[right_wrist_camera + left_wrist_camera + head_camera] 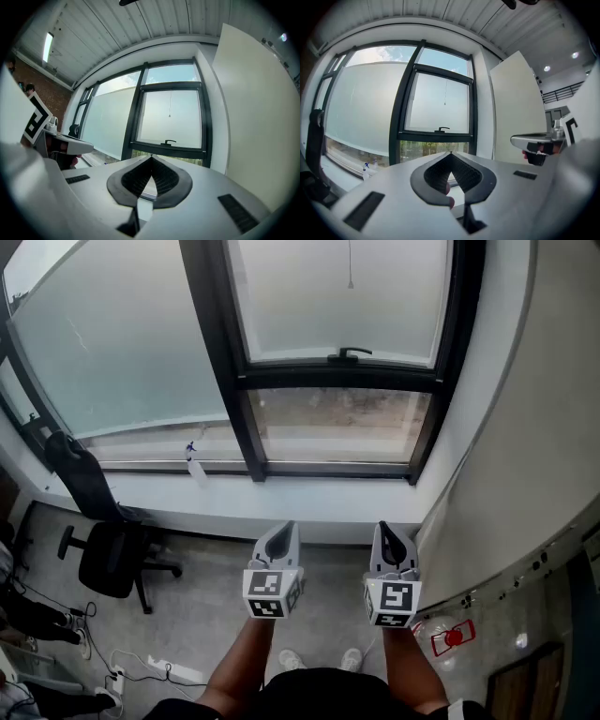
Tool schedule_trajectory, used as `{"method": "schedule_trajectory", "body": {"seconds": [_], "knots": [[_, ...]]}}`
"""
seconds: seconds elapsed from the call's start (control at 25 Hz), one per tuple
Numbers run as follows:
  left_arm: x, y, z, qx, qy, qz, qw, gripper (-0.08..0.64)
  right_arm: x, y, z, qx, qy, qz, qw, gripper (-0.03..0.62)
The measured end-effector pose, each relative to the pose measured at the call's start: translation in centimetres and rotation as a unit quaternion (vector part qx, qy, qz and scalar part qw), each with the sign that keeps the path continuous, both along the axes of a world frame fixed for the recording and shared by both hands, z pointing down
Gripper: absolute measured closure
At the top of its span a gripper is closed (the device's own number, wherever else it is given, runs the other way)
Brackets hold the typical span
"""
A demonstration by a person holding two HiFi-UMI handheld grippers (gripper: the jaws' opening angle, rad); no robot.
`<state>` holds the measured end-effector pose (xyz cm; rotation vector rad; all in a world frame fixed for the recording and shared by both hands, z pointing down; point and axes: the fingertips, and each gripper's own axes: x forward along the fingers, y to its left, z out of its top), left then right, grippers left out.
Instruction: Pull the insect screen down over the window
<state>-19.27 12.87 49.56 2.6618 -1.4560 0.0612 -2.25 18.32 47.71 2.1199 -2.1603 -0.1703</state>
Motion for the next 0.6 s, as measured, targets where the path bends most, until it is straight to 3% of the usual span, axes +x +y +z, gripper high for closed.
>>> {"method": "schedule_trajectory", "body": {"seconds": [0.16,0.32,0.6], "knots": [[-0.2,0.2,1.2,-0.006,-0.006,0.007,0.9999,0.557,-0.5,0.2,0.4,-0.004,0.001,-0.007,1.0,0.597],[0.0,0.4,1.2,-0.015,0.011,0.017,0.9997,0.557,-0.3,0.4,0.3,-0.003,-0.004,-0.007,1.0,0.597],[-0.1,0.3,-0.3,0.008,-0.003,0.016,0.9998,0.557,0.0,0.3,-0.3,0.012,-0.011,-0.003,1.0,0.597]]}}
